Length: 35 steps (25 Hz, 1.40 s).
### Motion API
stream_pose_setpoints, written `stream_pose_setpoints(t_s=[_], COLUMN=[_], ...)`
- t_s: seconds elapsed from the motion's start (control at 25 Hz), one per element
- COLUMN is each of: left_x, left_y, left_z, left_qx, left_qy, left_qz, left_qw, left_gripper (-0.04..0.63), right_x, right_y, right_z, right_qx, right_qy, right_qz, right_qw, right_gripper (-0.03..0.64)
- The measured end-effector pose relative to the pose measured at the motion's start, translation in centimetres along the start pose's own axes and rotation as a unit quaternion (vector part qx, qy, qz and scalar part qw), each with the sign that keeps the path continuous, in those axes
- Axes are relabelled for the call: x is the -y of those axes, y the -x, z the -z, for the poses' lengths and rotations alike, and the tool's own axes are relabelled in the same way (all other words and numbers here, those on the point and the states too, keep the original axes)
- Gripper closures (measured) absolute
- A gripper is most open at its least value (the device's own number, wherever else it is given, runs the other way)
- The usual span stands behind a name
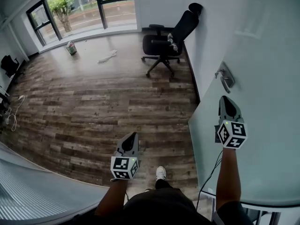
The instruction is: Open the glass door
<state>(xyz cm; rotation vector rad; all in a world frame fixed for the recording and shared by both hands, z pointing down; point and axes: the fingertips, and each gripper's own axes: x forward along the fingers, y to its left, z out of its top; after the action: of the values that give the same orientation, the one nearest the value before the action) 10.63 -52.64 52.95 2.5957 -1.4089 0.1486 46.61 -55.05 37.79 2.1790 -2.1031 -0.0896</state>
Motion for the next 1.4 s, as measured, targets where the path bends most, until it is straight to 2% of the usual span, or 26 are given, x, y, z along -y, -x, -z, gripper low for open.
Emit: stream_pose_setpoints(t_s=[0.08,0.28,0.44,0.6,0.76,0.96,1.2,1.4], left_x=[0.5,2.0,3.6,4.9,6.2,9.8,18.0,24.9], left_y=[3.1,10.3,14.4,17.6,20.5,24.4,32.4,39.9], left_z=[0.1,1.9,2.8,3.0,3.2,4.2,6.4,7.5], left_qx=[0.006,0.01,0.017,0.018,0.025,0.027,0.03,0.027], left_qy=[-0.002,-0.007,0.002,0.004,0.013,0.009,0.017,0.016], left_qz=[0.007,0.015,0.018,0.013,-0.001,-0.015,-0.029,-0.025], left_qw=[1.0,0.9998,0.9997,0.9997,0.9996,0.9995,0.999,0.9992], left_gripper=[0.592,0.592,0.592,0.592,0.592,0.592,0.592,0.592], right_x=[-3.8,-12.4,-15.2,-17.4,-18.7,-18.9,-19.0,-18.6], right_y=[4.2,14.2,20.4,25.1,28.7,33.4,44.0,53.2], right_z=[1.0,6.7,8.5,8.4,8.5,9.7,11.1,11.5], right_qx=[0.009,0.004,0.007,0.003,-0.005,-0.013,-0.048,-0.063], right_qy=[-0.014,-0.028,-0.031,-0.015,-0.007,-0.024,-0.029,-0.044], right_qz=[-0.004,-0.01,-0.016,-0.035,-0.059,-0.082,-0.118,-0.134], right_qw=[1.0,1.0,0.999,0.999,0.998,0.996,0.991,0.988], right_gripper=[0.601,0.601,0.601,0.601,0.601,0.601,0.601,0.601])
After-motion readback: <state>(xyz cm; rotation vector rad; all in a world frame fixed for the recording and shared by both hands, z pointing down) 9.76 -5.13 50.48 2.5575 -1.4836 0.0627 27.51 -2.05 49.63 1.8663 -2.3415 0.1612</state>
